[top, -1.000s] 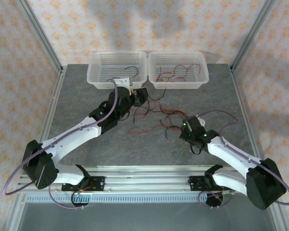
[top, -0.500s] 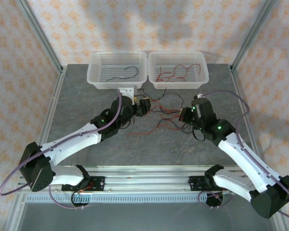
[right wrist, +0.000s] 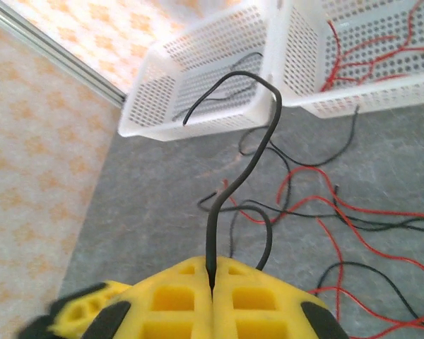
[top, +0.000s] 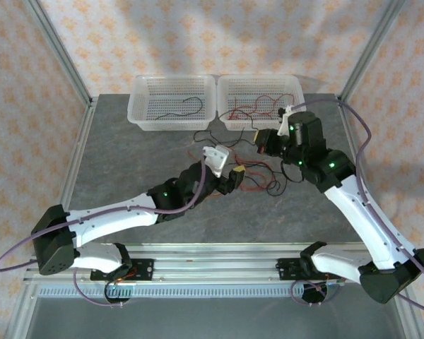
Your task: Untangle the cables
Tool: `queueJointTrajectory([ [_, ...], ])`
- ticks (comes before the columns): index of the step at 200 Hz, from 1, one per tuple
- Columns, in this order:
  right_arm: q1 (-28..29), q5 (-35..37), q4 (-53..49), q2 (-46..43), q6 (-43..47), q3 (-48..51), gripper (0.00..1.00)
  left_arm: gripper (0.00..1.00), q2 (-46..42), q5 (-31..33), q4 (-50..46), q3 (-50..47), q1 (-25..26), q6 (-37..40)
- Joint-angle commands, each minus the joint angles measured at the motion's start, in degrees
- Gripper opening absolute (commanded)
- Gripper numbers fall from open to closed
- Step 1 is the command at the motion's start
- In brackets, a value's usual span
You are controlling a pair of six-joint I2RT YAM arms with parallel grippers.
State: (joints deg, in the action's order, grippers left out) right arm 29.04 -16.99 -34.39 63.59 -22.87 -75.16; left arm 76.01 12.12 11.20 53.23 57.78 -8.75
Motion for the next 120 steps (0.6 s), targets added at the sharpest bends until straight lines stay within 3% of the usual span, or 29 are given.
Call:
queueJointTrajectory([
  [1,-0.4,-3.6,0.4,0.3,-0.1,-4.3,0.00,0.73,2.5,7.7,4.8,-0.3,1.1,5.0],
  [46,-0.4,-4.8,0.8,2.5,-0.3,-9.5,0.00,0.74,4.5,20.9,5.2,0.0,1.1,2.3],
  [120,-0.4,0.5,3.4,8.6,4.8,-15.8,0.00,0.74,-2.5,23.2,-1.1,-4.1,1.0,-3.5],
])
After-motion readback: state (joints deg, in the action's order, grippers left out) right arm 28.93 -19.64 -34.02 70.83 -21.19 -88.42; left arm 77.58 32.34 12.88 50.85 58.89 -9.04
